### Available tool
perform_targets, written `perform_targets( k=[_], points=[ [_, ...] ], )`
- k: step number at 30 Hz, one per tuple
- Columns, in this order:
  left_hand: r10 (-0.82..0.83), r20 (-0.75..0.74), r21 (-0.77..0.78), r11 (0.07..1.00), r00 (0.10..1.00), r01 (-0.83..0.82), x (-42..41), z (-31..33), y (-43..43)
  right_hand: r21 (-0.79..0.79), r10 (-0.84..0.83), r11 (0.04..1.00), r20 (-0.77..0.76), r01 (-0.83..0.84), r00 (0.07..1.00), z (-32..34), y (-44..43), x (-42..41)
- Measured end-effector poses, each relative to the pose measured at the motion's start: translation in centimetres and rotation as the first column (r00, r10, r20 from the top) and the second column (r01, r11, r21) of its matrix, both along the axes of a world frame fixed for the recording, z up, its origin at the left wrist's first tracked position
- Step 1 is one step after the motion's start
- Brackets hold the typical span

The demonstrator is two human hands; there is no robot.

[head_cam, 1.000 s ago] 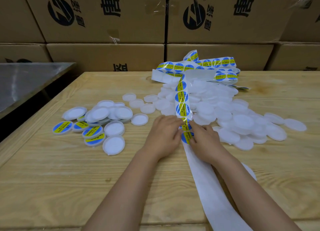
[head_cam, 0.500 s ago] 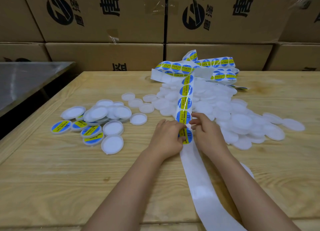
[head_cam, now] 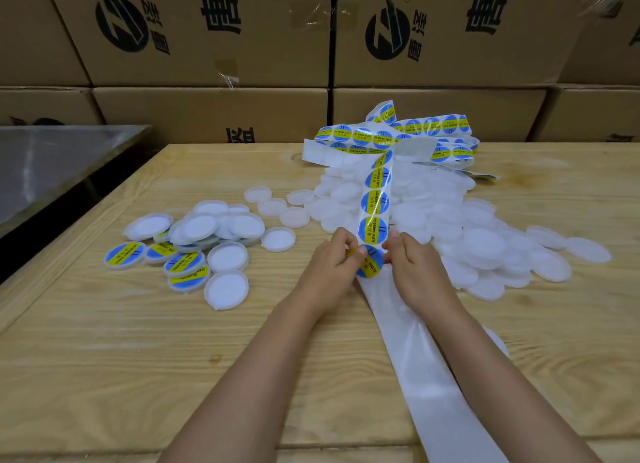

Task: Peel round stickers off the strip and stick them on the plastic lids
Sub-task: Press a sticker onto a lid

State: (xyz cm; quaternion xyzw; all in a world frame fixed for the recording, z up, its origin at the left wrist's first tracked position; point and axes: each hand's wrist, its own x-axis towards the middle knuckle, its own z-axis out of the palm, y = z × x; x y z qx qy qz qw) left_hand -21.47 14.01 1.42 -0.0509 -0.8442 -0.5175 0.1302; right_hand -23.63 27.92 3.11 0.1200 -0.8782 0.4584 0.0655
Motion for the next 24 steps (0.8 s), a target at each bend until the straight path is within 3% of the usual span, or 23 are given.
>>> perform_targets(
  k=[5,8,11,18,24],
  points=[
    [0.07,0.028,0.153,0.985,0.997,-0.073,-0.2,0.4,0.4,0.036,0.019,0.999,0.048,-0.021,0.999,0.4,-0.2,0.5],
    [0.073,0.019,0.158,0.984,0.997,-0.075,-0.3,0.3,0.4,0.092,0.039,0.995,0.015,-0.04,0.999,0.4,-0.1,0.6],
    [0.06,0.013,0.183,0.981,0.998,-0.062,-0.5,0.2,0.4,-0.028,-0.001,1.0,-0.035,0.0,0.999,0.5,-0.2,0.3],
    [-0.019,0.044,0.143,0.99,0.999,0.013,-0.2,0.5,-0.1,-0.255,0.017,0.967,0.157,0.024,0.987,-0.1,-0.9,0.3],
    [-0.086,0.091,-0.041,0.995,0.992,0.09,0.7,0.6,0.2,-0.379,-0.065,0.916,0.174,0.128,0.983,0.5,-0.9,0.1]
  ],
)
